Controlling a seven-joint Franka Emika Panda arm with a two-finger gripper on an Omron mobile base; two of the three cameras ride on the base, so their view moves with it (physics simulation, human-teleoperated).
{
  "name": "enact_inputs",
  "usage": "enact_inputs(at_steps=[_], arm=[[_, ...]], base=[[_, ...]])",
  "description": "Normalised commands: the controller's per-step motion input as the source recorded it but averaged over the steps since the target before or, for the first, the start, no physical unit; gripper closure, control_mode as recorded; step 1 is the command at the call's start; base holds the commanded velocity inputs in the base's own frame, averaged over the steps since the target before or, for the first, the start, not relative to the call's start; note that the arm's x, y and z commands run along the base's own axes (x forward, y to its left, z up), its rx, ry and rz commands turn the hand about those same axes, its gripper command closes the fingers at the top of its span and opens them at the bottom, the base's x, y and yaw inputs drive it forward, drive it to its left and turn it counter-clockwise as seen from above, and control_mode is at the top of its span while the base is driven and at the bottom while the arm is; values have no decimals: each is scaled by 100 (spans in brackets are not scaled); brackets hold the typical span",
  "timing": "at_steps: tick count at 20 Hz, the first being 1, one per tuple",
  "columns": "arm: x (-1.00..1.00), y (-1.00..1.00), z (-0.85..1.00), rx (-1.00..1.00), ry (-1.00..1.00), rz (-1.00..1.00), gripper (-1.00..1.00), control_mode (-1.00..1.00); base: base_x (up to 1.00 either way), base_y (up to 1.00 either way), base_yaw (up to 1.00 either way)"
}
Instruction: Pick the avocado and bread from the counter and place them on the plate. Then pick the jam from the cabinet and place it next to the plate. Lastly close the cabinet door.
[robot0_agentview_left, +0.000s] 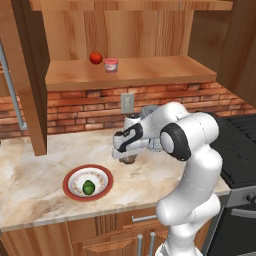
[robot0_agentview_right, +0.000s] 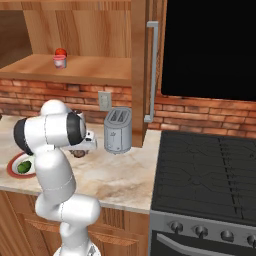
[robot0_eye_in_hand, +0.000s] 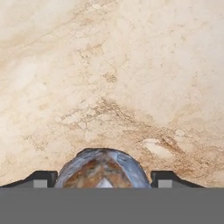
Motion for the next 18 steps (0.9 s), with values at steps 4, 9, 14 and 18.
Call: enact_inputs(at_steps=[4, 9, 14, 18], arm=[[-39, 0, 4, 4, 0, 0, 100, -100], [-80, 0, 31, 1, -5, 0, 100, -100], [-82, 0, 76, 0, -2, 0, 100, -100], [-70, 0, 82, 1, 0, 0, 100, -100]], base=[[0, 0, 0], [0, 0, 0], [0, 0, 0], [0, 0, 0]])
